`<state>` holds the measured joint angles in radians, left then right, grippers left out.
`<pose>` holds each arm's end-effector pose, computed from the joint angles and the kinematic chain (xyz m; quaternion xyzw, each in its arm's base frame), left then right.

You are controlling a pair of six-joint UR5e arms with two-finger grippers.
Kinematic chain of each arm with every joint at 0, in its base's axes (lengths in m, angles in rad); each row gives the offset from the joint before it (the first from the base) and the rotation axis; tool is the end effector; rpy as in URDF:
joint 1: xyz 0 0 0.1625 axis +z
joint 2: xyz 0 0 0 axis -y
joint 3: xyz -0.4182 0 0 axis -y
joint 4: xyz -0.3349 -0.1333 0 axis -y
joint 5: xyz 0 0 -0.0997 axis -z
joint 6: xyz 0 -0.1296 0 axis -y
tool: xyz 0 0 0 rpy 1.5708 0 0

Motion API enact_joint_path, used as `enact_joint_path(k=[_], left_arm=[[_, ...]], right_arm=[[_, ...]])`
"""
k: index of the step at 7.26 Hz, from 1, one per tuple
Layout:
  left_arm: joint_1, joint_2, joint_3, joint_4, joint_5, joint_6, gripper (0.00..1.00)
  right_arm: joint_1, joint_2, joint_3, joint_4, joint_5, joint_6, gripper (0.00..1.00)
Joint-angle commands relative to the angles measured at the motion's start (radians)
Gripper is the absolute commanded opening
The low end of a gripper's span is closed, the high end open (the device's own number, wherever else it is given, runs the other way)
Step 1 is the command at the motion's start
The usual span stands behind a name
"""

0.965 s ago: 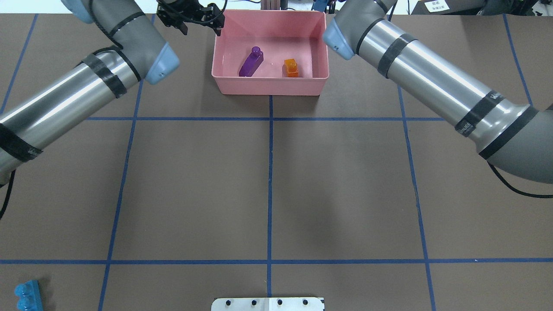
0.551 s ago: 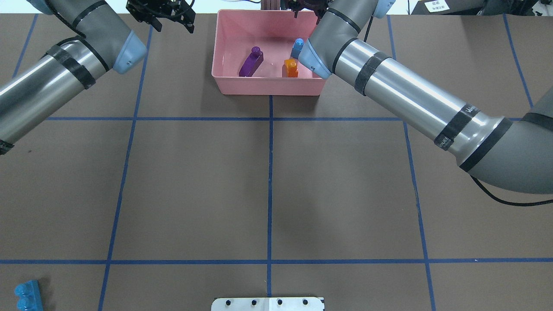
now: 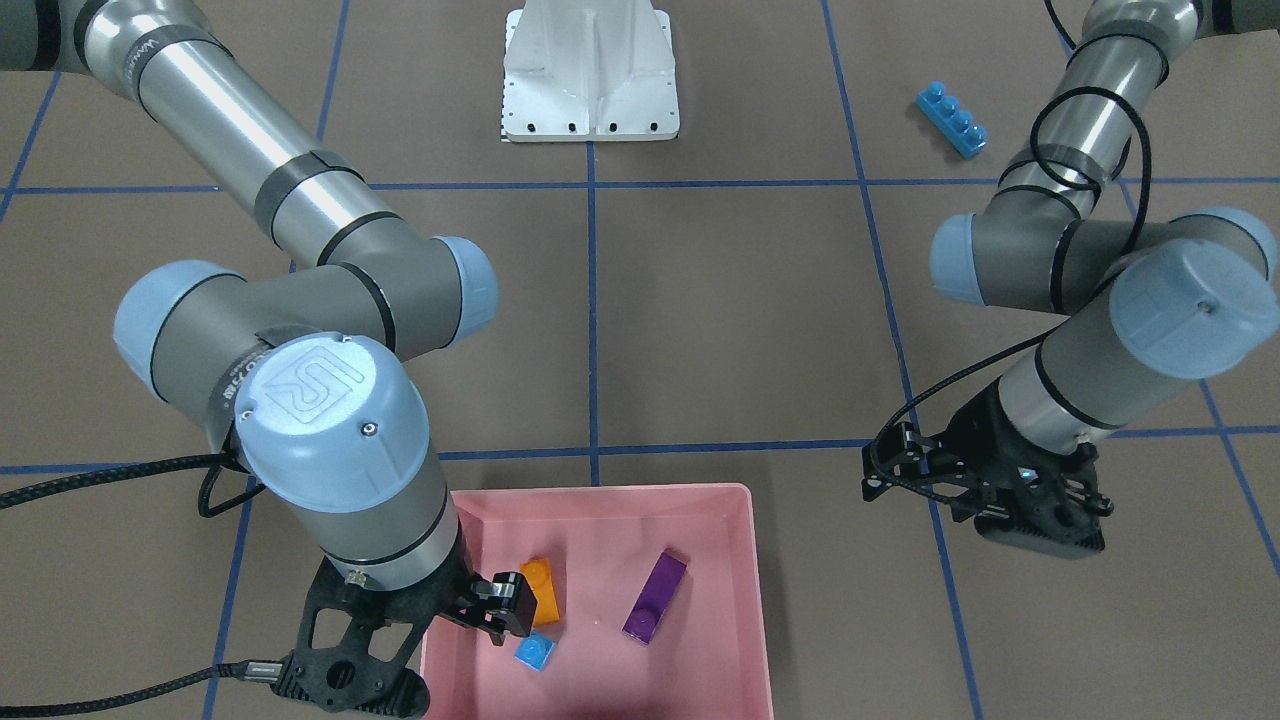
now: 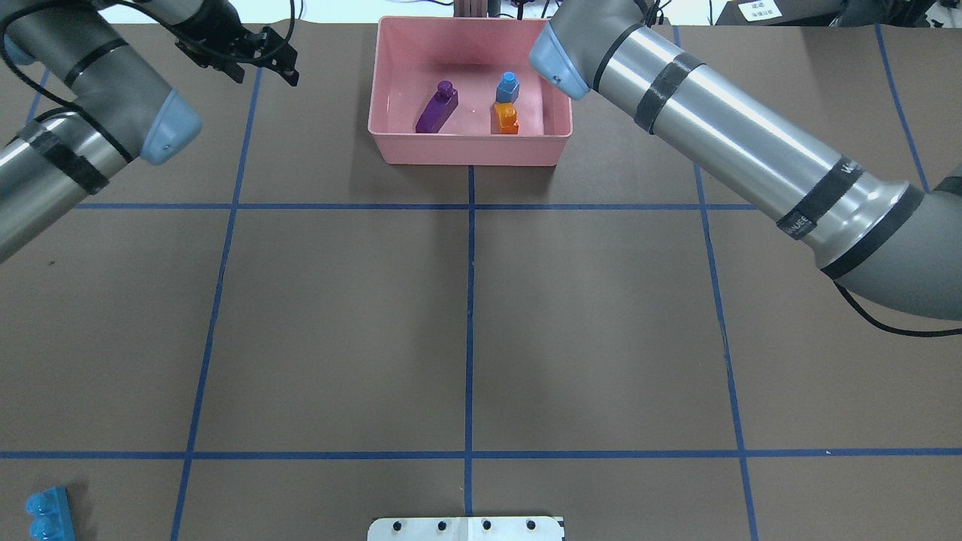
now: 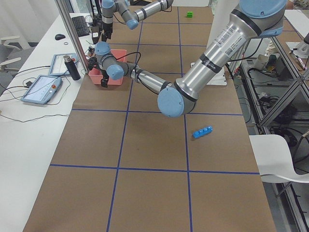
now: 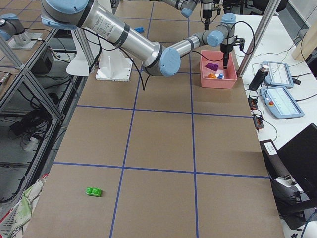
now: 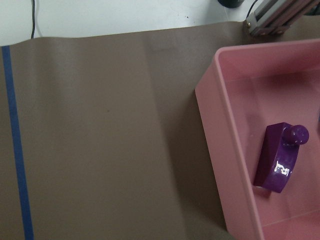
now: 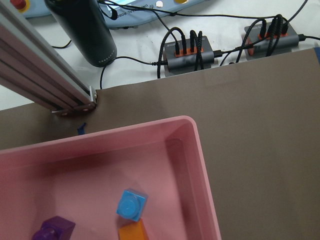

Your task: Put all blocks into box

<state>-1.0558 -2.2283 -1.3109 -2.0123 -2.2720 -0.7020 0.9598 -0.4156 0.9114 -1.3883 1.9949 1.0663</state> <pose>0.3038 -0.6377 0.3558 0.1346 0.4761 0.0592 0.8670 -0.4100 -0.7248 0.2014 0.0698 -0.3746 0.1399 0.9139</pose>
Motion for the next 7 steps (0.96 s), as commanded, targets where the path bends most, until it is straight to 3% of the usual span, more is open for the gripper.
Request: enact_joint_path(k=[1,3,5,7], left_arm=[[0.002,0.291,-0.257,0.001,0.0,0.029,1.0],[0.005,0.563,-0.445,-0.002,0.058,-0.01,1.0],[0.084,0.761,-0.559,-0.038,0.104,-0.217,1.0],[0.253,0.954,-0.564,-0.327,0.106,-0.474,1.0]], right_arm=[[0.02,-0.079,0.188,-0.125,0.034,-0.057,1.0],[0.039,-0.202,0.333,-0.127,0.065,-0.074,1.0],[0.048,-0.29,0.415,-0.127,0.07,-0.118,1.0],[0.05,-0.292,0.419,-0.127,0.07,-0.12,1.0]])
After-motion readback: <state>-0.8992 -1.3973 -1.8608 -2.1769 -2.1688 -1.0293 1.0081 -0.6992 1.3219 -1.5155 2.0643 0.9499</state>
